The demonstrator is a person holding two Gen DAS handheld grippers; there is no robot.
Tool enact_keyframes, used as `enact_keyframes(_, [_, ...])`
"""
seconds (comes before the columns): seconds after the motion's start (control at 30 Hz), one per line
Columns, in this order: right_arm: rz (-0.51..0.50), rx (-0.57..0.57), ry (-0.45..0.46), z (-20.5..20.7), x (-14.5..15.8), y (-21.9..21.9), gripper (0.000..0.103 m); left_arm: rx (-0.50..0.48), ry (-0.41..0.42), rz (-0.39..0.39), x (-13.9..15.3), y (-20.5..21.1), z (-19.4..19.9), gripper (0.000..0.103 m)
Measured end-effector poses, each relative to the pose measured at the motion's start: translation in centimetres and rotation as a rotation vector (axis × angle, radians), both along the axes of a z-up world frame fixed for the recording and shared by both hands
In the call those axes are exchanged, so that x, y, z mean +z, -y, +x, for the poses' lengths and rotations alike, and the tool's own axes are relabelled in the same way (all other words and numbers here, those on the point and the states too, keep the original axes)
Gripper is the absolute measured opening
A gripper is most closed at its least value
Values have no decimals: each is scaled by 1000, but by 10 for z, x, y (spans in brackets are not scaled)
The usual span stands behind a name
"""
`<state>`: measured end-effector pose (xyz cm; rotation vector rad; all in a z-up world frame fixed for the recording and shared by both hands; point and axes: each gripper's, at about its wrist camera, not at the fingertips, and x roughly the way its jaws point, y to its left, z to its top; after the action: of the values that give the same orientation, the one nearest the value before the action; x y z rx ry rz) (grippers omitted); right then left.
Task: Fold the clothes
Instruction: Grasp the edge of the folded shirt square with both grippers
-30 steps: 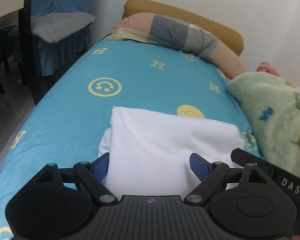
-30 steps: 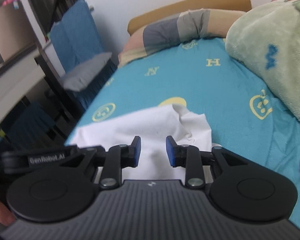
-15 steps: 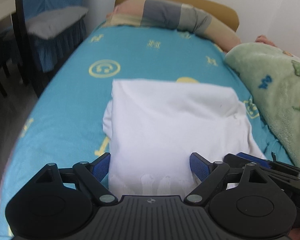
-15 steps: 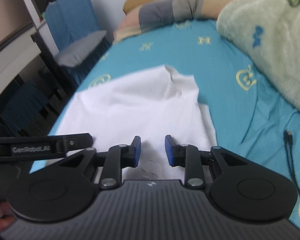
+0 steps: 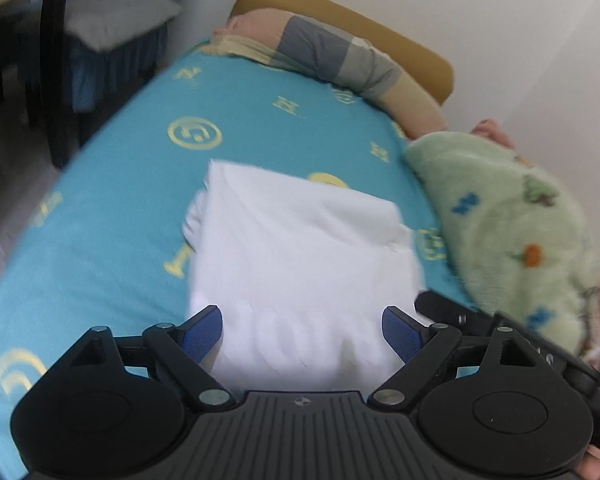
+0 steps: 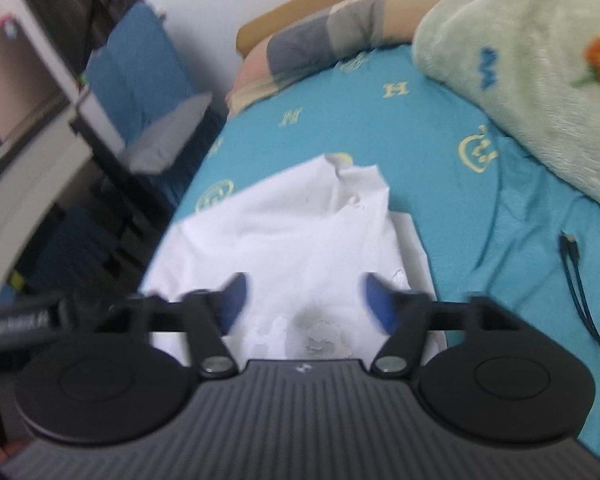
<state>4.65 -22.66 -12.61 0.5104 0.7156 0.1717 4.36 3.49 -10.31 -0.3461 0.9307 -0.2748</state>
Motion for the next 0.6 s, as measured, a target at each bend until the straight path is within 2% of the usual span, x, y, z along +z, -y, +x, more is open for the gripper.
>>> enact_keyframes(0.13, [123,-49,-14,-17,7,16,78,32,-76,-137,-10,-11,-12,92])
enact_keyframes(0.23, [230,-90,-40,-26,3,28,79,68,-153,-230,-29,-17,-8,92])
enact_keyframes(0.37, [374,-129,-89,-34,-7,39,79,174,-207,-308,-52,-29,-2,91])
enact_keyframes(0.57, [593,-103,-206,-35,-36,28,79,335,-288,-425,-86,-47,6,80])
enact_keyframes(0.6, [635,-93,-229,-35,-41,24,79,361,-301,-444,-92,-50,7,76])
